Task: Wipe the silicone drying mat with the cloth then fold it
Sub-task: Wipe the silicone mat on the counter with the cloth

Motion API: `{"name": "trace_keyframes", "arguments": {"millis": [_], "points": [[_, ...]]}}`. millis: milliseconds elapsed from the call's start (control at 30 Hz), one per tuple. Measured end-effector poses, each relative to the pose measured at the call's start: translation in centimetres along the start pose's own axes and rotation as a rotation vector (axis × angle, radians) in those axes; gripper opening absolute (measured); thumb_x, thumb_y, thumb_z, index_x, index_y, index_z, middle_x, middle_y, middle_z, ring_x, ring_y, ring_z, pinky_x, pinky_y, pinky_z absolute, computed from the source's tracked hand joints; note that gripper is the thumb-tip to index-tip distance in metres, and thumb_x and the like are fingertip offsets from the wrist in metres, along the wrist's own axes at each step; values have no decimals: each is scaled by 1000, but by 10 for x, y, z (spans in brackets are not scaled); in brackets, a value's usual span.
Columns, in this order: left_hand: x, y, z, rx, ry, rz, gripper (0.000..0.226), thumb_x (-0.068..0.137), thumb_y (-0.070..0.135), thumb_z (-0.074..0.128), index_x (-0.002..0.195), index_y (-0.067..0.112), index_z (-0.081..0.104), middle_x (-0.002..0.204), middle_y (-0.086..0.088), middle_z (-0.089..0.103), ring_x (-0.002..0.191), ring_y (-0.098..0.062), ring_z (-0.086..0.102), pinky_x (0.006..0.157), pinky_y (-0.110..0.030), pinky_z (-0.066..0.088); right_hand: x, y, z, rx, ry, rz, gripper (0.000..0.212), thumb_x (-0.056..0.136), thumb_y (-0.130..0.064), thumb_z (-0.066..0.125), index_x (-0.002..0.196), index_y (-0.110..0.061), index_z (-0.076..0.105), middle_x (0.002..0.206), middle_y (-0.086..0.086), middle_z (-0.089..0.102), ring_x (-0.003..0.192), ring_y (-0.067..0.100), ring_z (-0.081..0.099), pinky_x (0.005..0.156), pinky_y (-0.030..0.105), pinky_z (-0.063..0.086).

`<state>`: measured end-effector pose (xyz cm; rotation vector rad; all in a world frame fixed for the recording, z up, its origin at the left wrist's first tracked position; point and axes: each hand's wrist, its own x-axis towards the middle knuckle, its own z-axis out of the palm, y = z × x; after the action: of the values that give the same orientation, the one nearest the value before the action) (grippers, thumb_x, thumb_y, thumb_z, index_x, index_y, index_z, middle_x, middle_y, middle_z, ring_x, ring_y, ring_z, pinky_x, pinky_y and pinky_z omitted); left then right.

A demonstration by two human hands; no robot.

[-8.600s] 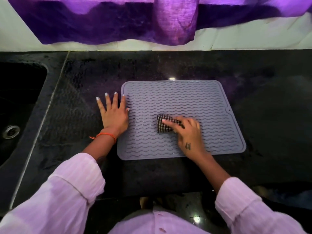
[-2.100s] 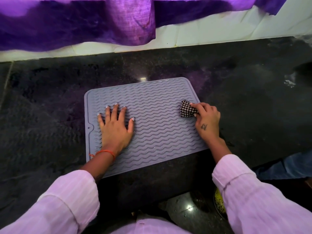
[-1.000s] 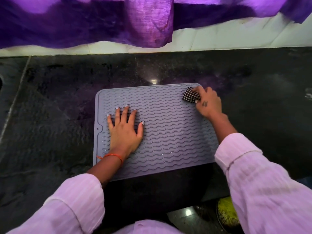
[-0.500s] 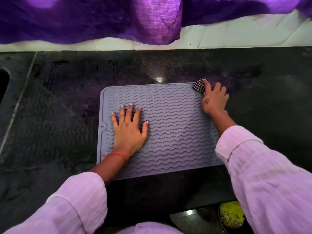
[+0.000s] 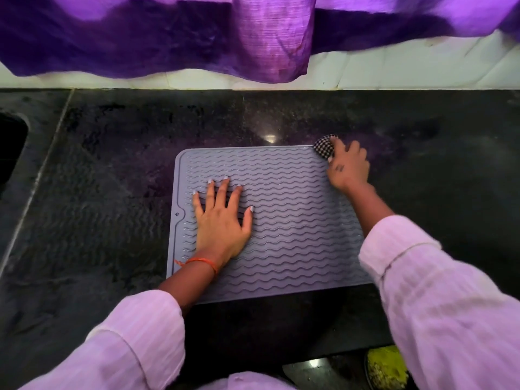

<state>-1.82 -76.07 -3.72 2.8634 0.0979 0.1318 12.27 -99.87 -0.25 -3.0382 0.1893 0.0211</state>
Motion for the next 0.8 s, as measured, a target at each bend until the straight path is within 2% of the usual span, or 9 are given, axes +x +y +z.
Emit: {"name": "trace_keyframes", "arguments": {"millis": [67,200,333,467,567,667,800], "points": [[0,0,0,3,-5,0,66,88,56,20,143,23,35,155,-4,24,145,-27,10,116,-53,-2,-7,-8,6,-48,22,-6,54,93,-19,40,144,-21,23,139,20,29,123,39,32,99,49,32],[-1,0,0,9,-9,1,66,89,56,20,144,23,34,155,-4,23,145,-27,9,116,-53,-2,5,-15,-10,5,-49,-11,48,93,-18,42,139,-17,31,136,21,33,123,40,34,100,50,34],[0,0,0,9,-11,3,65,89,56,20,144,23,33,156,-4,22,145,-27,9,116,-52,-4,-9,-32,4,-54,-16,-56,57,93,-17,41,146,-19,20,143,20,25,129,41,28,105,49,28],[0,-1,1,-1,-7,4,64,89,55,22,144,22,34,156,-4,23,145,-28,8,116,-53,-4,-5,-36,-6,2,-30,-51,52,93,-21,45,142,-19,28,139,20,30,124,41,33,102,48,34],[0,0,1,15,-10,2,66,89,55,20,144,23,33,156,-4,22,145,-27,8,116,-52,-4,-20,-48,10,3,5,-62,57,95,-24,42,147,-23,19,144,16,25,129,39,28,105,48,29],[1,0,0,15,-16,4,66,88,56,19,144,23,32,156,-4,21,145,-28,8,116,-53,-4,-11,-49,0,31,-72,-39,57,94,-22,44,146,-22,19,145,17,23,129,39,28,104,50,29],[0,0,0,16,-15,2,69,86,57,15,144,24,32,156,-3,20,145,-27,6,116,-52,-5,-18,-67,-2,103,-79,-69,56,96,-33,41,146,-20,20,142,19,27,127,37,30,104,47,30]]}}
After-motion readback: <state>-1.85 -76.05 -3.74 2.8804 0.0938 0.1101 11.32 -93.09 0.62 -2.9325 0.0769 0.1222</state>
